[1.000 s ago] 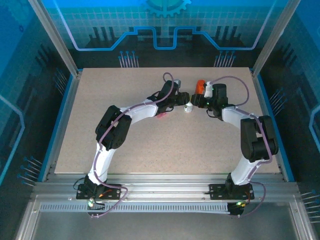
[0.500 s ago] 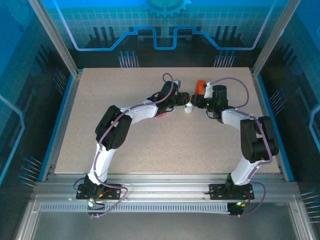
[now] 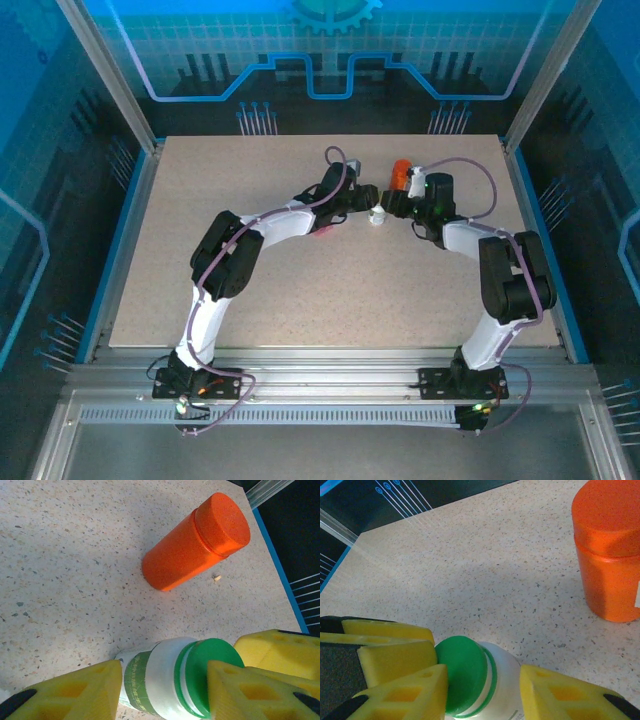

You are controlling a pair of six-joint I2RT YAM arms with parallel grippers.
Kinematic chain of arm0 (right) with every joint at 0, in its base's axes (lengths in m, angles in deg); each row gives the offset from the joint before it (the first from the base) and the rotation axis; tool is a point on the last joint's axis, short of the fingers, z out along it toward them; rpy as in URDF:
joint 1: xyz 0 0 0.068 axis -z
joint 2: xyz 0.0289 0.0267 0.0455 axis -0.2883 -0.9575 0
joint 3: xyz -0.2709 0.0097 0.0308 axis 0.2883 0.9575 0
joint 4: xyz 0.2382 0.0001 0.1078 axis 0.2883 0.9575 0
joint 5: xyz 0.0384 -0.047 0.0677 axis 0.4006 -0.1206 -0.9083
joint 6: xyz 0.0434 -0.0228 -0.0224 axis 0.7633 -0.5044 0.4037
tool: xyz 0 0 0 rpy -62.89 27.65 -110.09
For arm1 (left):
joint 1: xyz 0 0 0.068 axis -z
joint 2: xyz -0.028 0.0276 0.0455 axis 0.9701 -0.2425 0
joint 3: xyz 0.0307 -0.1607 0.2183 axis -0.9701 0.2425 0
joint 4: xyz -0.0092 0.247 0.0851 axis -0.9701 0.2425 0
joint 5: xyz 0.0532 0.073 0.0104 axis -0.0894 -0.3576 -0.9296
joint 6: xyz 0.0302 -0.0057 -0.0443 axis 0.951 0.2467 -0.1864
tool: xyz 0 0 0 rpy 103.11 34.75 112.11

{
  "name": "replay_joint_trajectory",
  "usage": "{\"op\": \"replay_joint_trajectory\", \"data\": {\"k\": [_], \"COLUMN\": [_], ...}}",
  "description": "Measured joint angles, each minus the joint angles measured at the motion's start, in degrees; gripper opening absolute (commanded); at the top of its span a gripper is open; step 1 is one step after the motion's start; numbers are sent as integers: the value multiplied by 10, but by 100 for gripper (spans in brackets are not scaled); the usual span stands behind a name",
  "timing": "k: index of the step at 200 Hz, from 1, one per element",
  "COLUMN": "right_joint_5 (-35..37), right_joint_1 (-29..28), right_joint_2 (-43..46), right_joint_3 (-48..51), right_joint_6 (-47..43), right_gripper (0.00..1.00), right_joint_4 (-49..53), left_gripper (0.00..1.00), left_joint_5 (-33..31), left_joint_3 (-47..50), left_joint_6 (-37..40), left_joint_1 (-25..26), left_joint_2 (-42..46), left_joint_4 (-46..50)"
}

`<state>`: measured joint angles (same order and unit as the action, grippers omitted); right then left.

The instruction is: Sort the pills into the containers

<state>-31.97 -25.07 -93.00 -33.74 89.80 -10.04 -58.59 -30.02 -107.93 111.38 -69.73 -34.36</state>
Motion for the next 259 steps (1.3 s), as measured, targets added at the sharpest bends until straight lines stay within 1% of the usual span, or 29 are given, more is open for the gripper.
{"op": "replay_joint_trajectory", "data": {"k": [47,77,109,118,130,149,164,188,223,232,243,259], "right_joint_5": [-14,-26,-33,-36,-37,-26,-8,19,64,62,55,37], "right_joint_1": [1,4,6,8,8,4,-1,-5,-19,-19,-18,-12], "right_joint_2": [-2,-11,-22,-23,-24,-19,-12,-3,5,4,1,-4], "right_joint_3": [35,41,42,41,39,39,40,45,50,50,48,42], "right_joint_6": [12,26,40,44,49,53,56,68,73,75,78,93], "right_gripper": [31,29,27,24,24,22,16,13,14,15,16,16], "right_joint_4": [-68,-99,-113,-114,-111,-103,-95,-92,-91,-93,-94,-96], "left_gripper": [48,44,42,40,39,39,38,37,35,35,30,27], "left_joint_5": [3,3,2,3,3,0,-6,-8,-15,-16,-17,-18], "left_joint_3": [13,16,18,22,33,54,58,60,68,68,69,69], "left_joint_6": [-1,-1,-8,-15,-25,-42,-47,-61,-65,-66,-66,-66], "left_joint_1": [2,3,5,5,6,9,14,23,27,27,27,27], "left_joint_2": [3,3,3,3,4,10,11,10,10,9,9,9], "left_joint_4": [-20,-26,-29,-37,-55,-82,-91,-95,-112,-115,-118,-122]}}
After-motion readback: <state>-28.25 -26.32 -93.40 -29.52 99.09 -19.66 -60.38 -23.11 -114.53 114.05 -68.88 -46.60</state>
